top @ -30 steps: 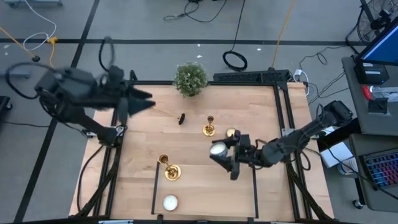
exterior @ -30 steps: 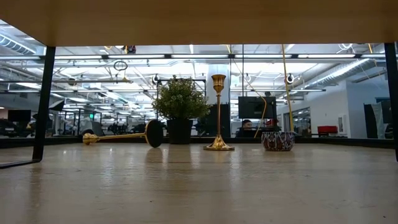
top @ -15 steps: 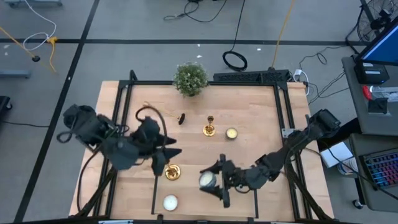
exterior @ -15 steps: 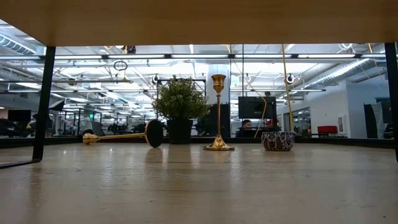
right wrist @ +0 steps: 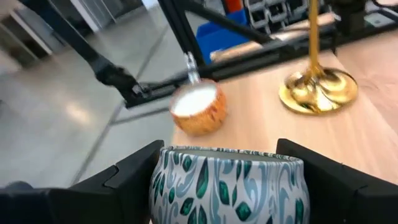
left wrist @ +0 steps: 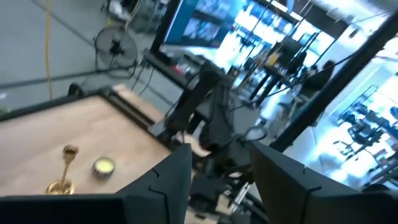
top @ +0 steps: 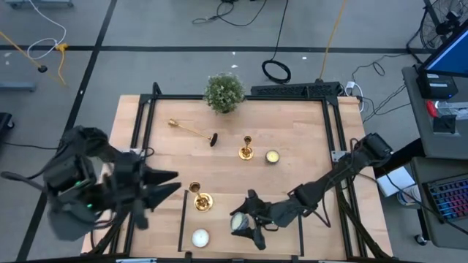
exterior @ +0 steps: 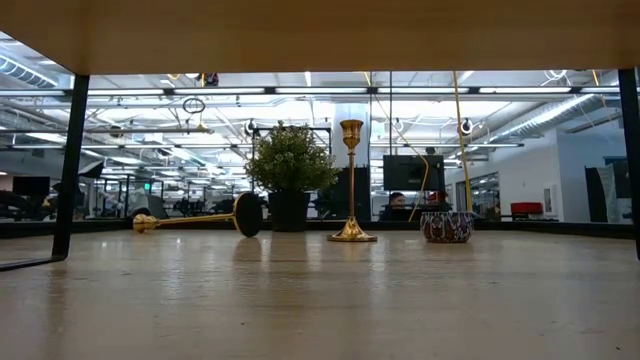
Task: Pick & Place candle stick holders
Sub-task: Put the light blue scented candle on the shelf
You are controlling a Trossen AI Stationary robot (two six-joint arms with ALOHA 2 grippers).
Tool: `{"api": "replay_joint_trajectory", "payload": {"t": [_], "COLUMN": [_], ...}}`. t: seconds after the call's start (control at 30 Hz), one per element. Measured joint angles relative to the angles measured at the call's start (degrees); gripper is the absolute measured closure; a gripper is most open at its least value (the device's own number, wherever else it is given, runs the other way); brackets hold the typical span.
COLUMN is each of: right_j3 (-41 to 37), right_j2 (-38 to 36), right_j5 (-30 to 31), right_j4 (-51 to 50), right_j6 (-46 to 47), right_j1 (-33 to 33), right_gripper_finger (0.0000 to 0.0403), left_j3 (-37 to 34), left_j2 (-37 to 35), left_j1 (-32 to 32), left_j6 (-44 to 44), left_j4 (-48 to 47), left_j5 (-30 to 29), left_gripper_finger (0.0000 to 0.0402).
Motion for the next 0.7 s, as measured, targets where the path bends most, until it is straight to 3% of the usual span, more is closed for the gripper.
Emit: {"api": "replay_joint_trajectory", "payload": {"t": [0.27,0.7], "right_j3": [0.00,0.00], "right_j2": [0.04,0.05], "right_j5": [-2.83,-2.99], "right_j4": [-0.80,-5.70], "right_j6": [0.11,1.93], "right_j1": [-1.21,-0.85], "right_gripper_finger": [0.0116,0.0116], "left_j3": [-0.01,-0.01], "left_j2": [0.02,0.04], "left_j1": [-4.67,-5.00], "left_j6": [2.65,2.37], "left_j4": [3.30,3.34], "left_j5": [-5.94,-7.39], "left_gripper_finger": [0.0233,0.0233]}}
